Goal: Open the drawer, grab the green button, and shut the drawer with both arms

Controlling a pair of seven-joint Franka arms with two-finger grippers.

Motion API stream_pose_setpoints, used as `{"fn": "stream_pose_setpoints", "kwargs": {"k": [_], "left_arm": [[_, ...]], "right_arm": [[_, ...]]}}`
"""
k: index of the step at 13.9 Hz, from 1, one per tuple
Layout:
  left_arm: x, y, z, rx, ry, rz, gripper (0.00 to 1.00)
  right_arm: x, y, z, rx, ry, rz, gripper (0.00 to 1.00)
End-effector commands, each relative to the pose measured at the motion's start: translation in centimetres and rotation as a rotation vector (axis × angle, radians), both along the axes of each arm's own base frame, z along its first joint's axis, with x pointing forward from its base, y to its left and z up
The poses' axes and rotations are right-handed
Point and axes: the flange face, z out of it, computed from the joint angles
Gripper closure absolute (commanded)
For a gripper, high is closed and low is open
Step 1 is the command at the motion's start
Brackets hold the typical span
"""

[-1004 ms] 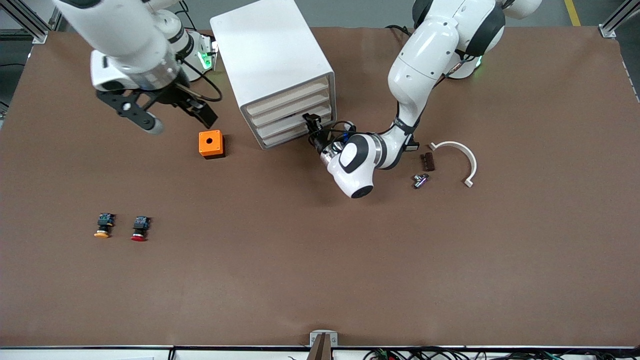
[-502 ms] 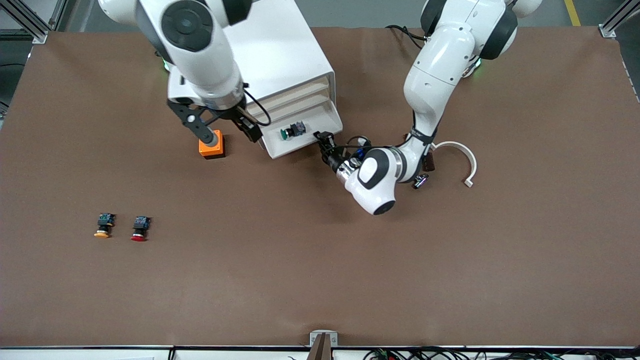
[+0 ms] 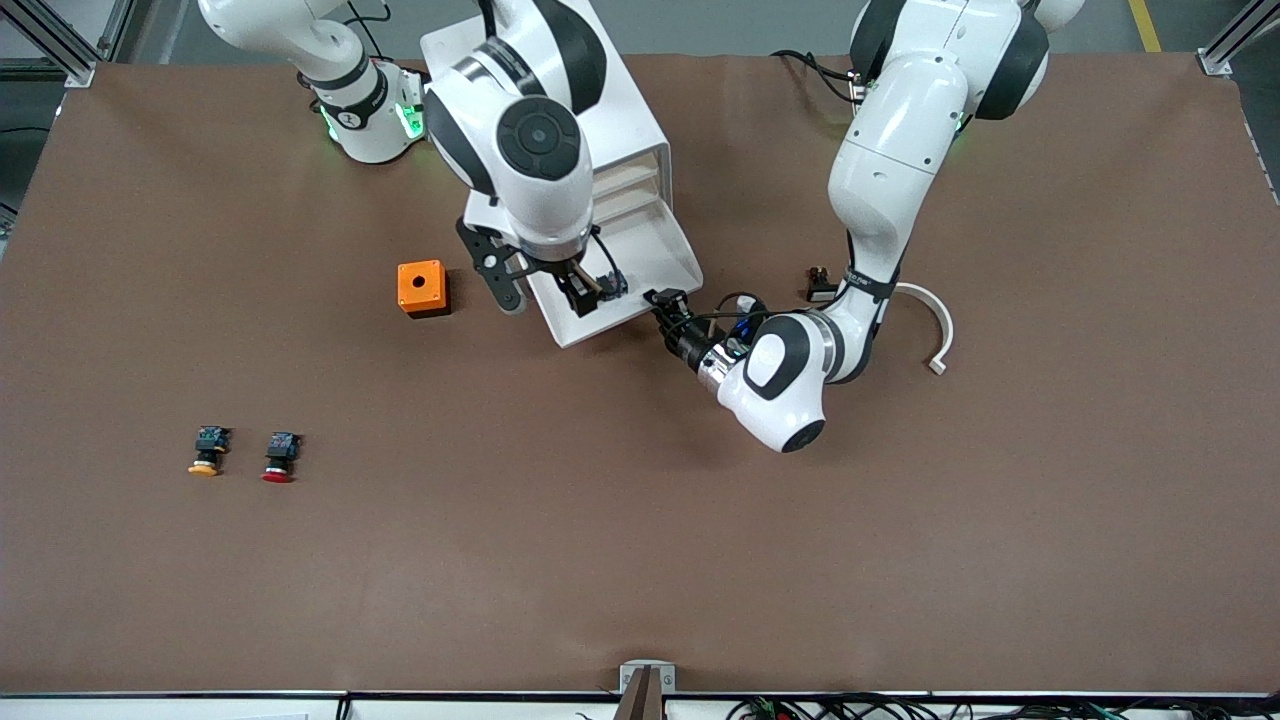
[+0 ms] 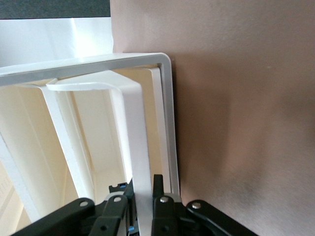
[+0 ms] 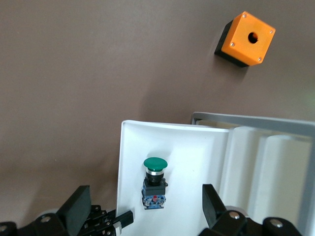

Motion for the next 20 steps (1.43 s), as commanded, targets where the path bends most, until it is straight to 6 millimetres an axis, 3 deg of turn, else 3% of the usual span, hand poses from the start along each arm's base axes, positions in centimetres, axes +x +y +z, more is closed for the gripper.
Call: {"fn": "stream_pose_setpoints", "kwargs": {"k": [1,2,3,4,5,7,9,12,16,18,20], "left_arm": [[2.4,2.7,-0.1,-0.014,-0.064,-0.005,1.00],[2.8,2.9,0.1,-0.024,-0.076,-0.004,1.00],[3.2,3.4,0.2,-0.040,-0.089,-0.003,0.92],[3.4,3.7,0.2,-0.057,-0.104,-0.008,0.56],[3.5,3.7,0.3,-0.068,-0.115,-0.013,0.01],[4.2,4.4,1.1,-0.068,-0.134,-0.007,0.00],[6.1,5.6,3.2,-0.106,-0.160,-0.011,0.00],[8.4,9.3,4.5,-0.169,-0.257,-0.032,0.00],[9.5,10.3,7.0,-0.197,-0.464,-0.249,0.00],[10.4,11.8,9.0,-0.270,-0.559,-0.307,0.00],[10.4,13.1,11.6,-0.270,-0.649,-0.484,0.00]], "right_arm": [[0.3,1.4,-2.8,-0.004,-0.002,-0.073,0.00],[-0.2,2.2,-3.8,-0.007,0.001,-0.062,0.00],[-0.6,2.9,-4.9,-0.011,0.004,-0.050,0.00],[-1.0,3.6,-5.6,-0.012,0.005,-0.040,0.00],[-1.1,4.0,-6.0,-0.007,-0.001,-0.034,0.00],[-1.5,4.8,-7.6,-0.011,0.005,-0.023,0.00],[-1.7,5.2,-8.8,-0.015,0.006,-0.015,0.00],[-1.6,5.2,-11.0,-0.030,0.021,-0.016,0.00],[-1.7,5.1,-13.1,-0.052,0.044,-0.005,0.00],[-1.7,5.1,-13.6,-0.056,0.049,-0.002,0.00],[-2.1,5.5,-14.0,-0.061,0.053,0.007,0.00]]}}
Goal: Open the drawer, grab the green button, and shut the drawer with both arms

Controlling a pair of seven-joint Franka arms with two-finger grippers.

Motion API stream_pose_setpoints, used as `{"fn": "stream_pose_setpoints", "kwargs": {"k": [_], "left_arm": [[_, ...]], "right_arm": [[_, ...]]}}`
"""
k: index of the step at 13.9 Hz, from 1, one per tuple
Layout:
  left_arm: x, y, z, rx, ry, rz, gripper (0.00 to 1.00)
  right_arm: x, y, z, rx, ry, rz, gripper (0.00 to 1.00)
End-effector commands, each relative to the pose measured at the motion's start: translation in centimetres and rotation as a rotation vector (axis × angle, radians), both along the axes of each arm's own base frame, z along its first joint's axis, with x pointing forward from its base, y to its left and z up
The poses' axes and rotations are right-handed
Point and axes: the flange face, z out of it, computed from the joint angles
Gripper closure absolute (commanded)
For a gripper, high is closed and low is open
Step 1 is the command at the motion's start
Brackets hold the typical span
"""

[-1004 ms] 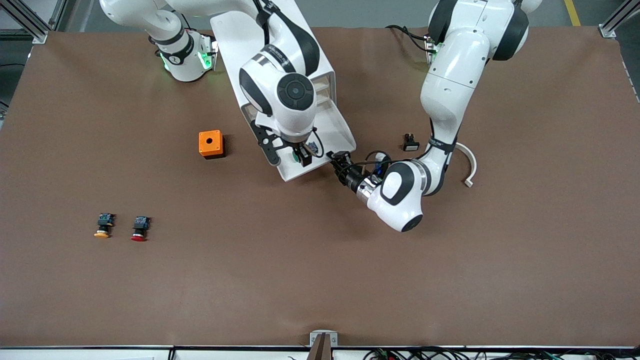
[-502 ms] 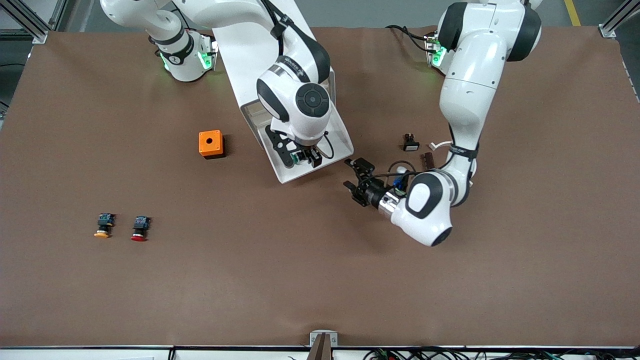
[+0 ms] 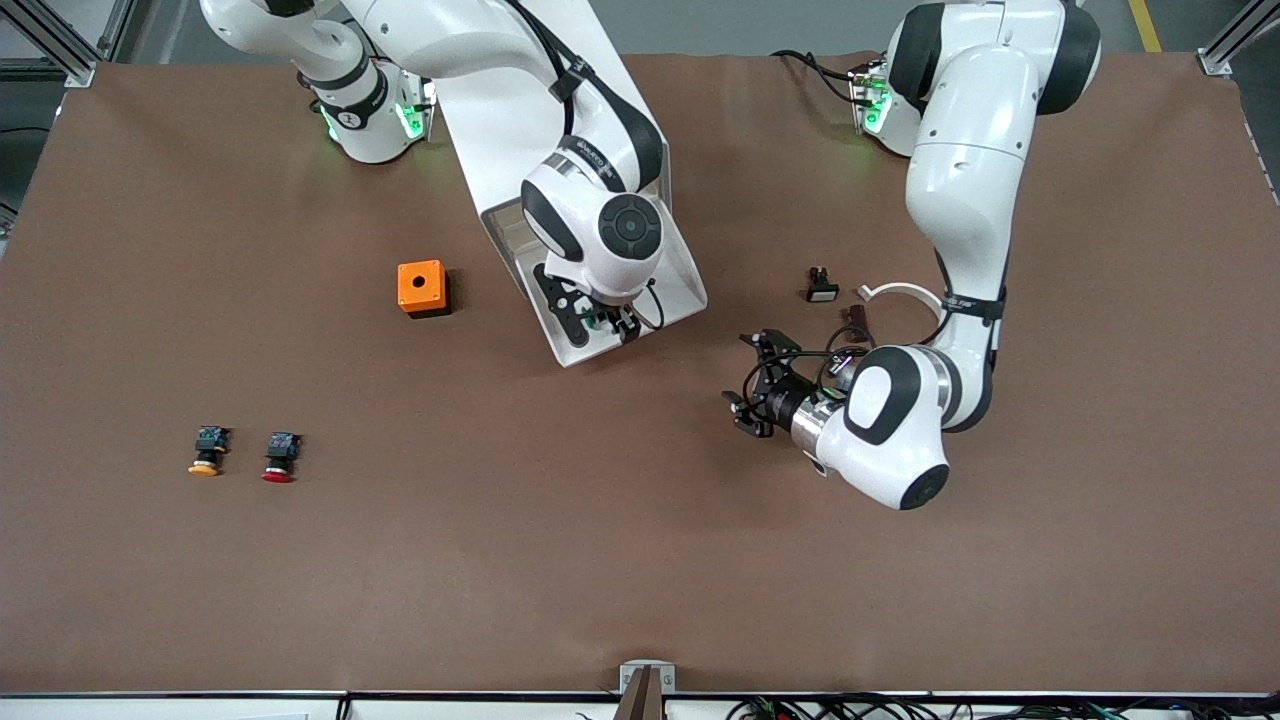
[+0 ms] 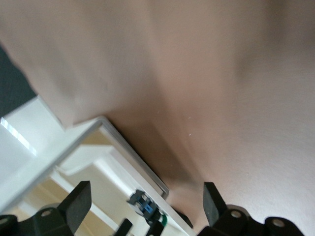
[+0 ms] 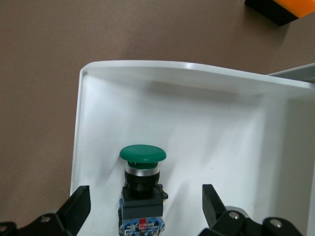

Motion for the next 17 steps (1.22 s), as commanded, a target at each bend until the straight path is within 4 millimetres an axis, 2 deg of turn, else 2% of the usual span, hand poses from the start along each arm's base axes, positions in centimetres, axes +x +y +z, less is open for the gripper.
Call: {"fn": "stream_pose_setpoints", "kwargs": {"k": [1,3,5,6,8,10,13,15,17], "left_arm": [[-0.5,1.5,3.4,0.051,-0.113,-0.216,0.00],[-0.6,2.1,4.1,0.073,-0.166,-0.324,0.00],[0.0,3.2,5.6,0.050,-0.209,-0.348,0.00],[0.2,3.4,6.2,0.032,-0.234,-0.370,0.00],[0.1,3.3,7.1,0.004,-0.289,-0.462,0.00],[0.2,1.9,7.6,0.001,-0.401,-0.610,0.00],[0.9,0.3,7.0,-0.096,-0.551,-0.761,0.00],[0.2,-2.1,6.3,-0.125,-0.607,-0.835,0.00],[-0.6,-4.5,5.8,-0.125,-0.635,-0.864,0.00]], "right_arm": [[-0.4,0.8,-0.7,0.005,0.009,0.007,0.00],[-0.8,1.3,-0.9,0.012,0.003,0.018,0.00],[-1.3,1.7,-1.1,0.029,0.018,0.102,0.00],[-1.4,1.9,-1.1,0.044,0.033,0.128,0.03],[-1.5,1.9,-1.3,0.054,0.046,0.129,0.21],[-1.3,1.7,-1.3,0.053,0.048,0.126,0.44],[-0.9,1.3,-1.3,0.054,0.048,0.114,0.64],[-0.7,1.2,-1.3,0.054,0.047,0.112,0.81],[-0.6,1.3,-1.1,0.057,0.044,0.112,0.87]]}}
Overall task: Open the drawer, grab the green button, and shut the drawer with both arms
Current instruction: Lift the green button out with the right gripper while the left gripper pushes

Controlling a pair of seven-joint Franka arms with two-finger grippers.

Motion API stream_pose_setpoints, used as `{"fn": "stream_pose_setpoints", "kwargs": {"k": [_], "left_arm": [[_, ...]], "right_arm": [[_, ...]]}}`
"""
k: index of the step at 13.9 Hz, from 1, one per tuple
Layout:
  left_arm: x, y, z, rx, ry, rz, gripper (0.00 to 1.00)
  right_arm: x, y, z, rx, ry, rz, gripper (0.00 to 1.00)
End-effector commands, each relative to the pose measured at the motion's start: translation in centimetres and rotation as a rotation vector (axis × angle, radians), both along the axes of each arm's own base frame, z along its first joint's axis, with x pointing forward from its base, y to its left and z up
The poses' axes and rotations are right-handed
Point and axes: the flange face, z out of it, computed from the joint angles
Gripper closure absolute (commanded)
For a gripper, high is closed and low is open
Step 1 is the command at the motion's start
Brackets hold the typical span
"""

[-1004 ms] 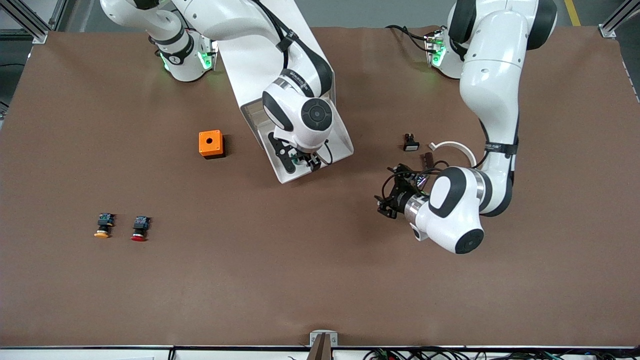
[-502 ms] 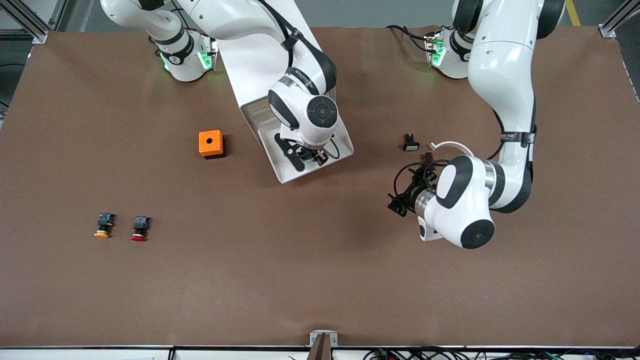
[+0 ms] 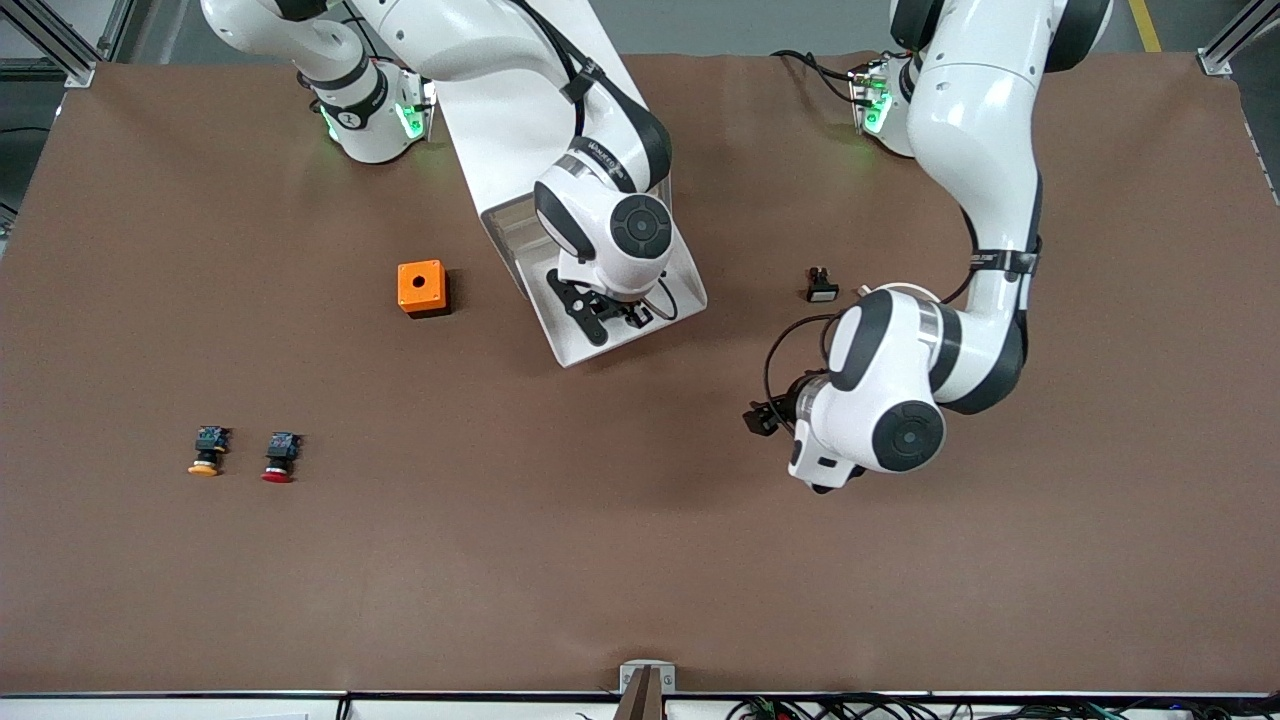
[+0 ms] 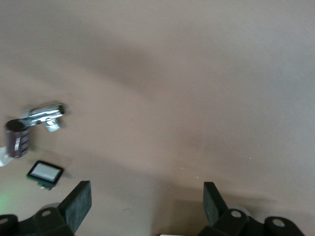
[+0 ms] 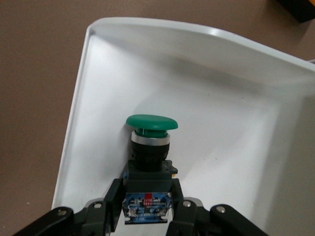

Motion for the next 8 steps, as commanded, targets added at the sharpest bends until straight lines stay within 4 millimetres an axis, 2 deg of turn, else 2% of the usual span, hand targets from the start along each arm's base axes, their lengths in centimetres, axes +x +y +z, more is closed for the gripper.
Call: {"fn": "stream_pose_setpoints", "kwargs": {"k": [1,2,4,6,8], "left_arm": [[-1.6,-3.0,-1.2,0.006,-0.054,-0.061,0.00],[-2.7,-4.3,-2.5,0.013,-0.065,-0.068,0.00],[-4.5,-5.8,-4.9,0.019,-0.097,-0.073,0.00],[-6.1,-7.2,-7.0,0.022,-0.135,-0.079,0.00],[-8.0,-9.4,-8.4,0.034,-0.164,-0.055,0.00]], "right_arm": [[0.6,0.0,0.3,0.019,0.007,-0.002,0.88],[0.8,0.1,0.9,0.026,0.003,-0.004,0.88],[2.6,-0.5,3.4,0.055,-0.003,-0.043,0.88],[5.1,-3.0,6.8,0.066,0.074,-0.102,0.88],[6.9,-5.5,9.9,0.068,0.131,-0.034,0.88]]}}
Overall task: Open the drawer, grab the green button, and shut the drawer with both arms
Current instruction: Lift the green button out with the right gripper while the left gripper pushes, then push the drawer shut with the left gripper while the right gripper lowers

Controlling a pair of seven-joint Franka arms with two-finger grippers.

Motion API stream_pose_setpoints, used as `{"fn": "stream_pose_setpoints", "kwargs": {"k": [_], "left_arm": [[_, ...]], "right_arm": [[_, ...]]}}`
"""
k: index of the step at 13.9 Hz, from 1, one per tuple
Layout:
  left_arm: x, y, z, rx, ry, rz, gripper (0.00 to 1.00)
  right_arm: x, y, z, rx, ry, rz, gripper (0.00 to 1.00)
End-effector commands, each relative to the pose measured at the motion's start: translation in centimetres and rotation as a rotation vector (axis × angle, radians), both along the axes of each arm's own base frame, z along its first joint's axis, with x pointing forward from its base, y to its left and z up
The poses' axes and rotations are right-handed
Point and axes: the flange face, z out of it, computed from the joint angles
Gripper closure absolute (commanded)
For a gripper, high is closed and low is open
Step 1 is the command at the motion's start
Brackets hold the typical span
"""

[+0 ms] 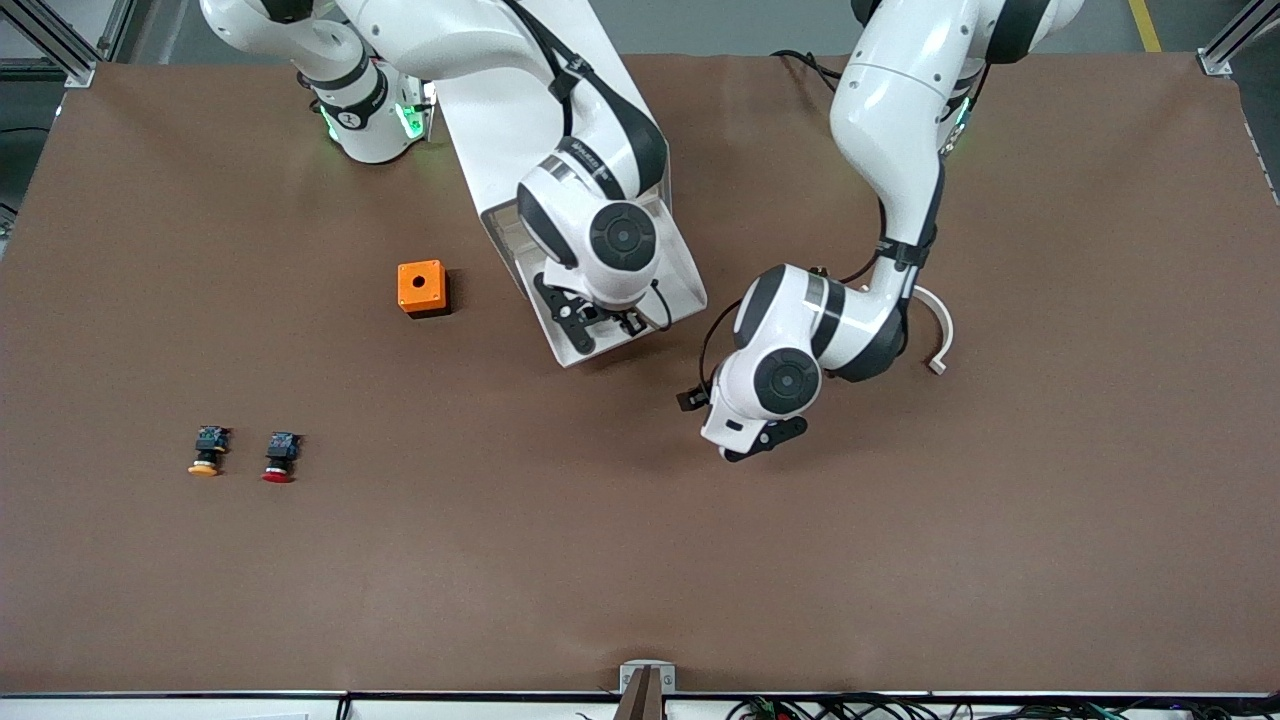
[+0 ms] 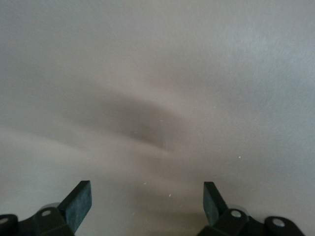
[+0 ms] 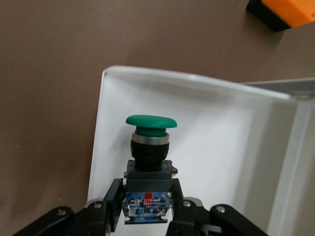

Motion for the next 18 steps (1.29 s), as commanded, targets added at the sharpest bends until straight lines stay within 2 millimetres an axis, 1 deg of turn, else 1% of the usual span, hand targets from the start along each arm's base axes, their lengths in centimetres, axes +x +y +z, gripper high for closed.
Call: {"fn": "stream_pose_setpoints", "kwargs": {"k": [1,3,4,5,7,8,9,10,11,12,13,14,15,16,18], "left_arm": [[-2.6,-1.9,-0.9,0.030,-0.041,0.035,0.00],[-3.9,-3.4,-0.9,0.039,-0.035,0.051,0.00],[-4.7,-4.5,-0.7,0.041,-0.036,0.056,0.00],[-5.6,-5.6,-0.5,0.044,-0.036,0.053,0.00],[-7.9,-8.1,-0.8,0.049,-0.030,0.034,0.00],[-9.1,-9.3,-0.8,0.049,-0.028,0.021,0.00],[-10.7,-10.6,-1.1,0.061,-0.023,-0.014,0.00],[-12.2,-11.9,-1.2,0.064,-0.023,-0.039,0.00],[-12.8,-12.5,-1.1,0.060,-0.021,-0.042,0.00],[-13.1,-12.8,-0.9,0.055,-0.019,-0.039,0.00],[-14.8,-14.3,-0.7,0.044,-0.007,-0.056,0.00],[-16.0,-15.2,-0.8,0.044,0.002,-0.057,0.00],[-17.0,-15.9,-1.1,0.050,0.009,-0.053,0.00],[-18.1,-16.7,-1.1,0.055,0.013,-0.051,0.00],[-20.0,-17.9,-1.0,0.064,0.019,-0.036,0.00]], "right_arm": [[2.8,-4.5,5.0,0.050,0.093,0.082,0.88],[4.7,-9.6,9.0,0.112,0.120,0.208,0.88],[5.7,-12.5,10.6,0.140,0.137,0.274,0.88],[6.7,-15.6,11.5,0.169,0.152,0.325,0.89],[8.5,-21.8,13.9,0.220,0.145,0.487,0.90],[9.3,-24.8,14.6,0.215,0.137,0.581,0.90],[10.1,-27.6,14.6,0.207,0.140,0.652,0.90],[10.9,-30.0,14.2,0.207,0.146,0.711,0.90],[11.8,-32.6,13.4,0.219,0.136,0.754,0.90],[12.6,-35.1,12.1,0.234,0.121,0.785,0.90],[13.2,-37.5,10.5,0.247,0.100,0.825,0.90],[13.7,-39.3,8.9,0.253,0.071,0.860,0.90],[14.0,-40.6,6.9,0.239,0.056,0.895,0.90],[14.3,-41.2,5.3,0.208,0.032,0.923,0.90],[14.5,-41.6,2.3,0.182,-0.026,0.941,0.90]]}}
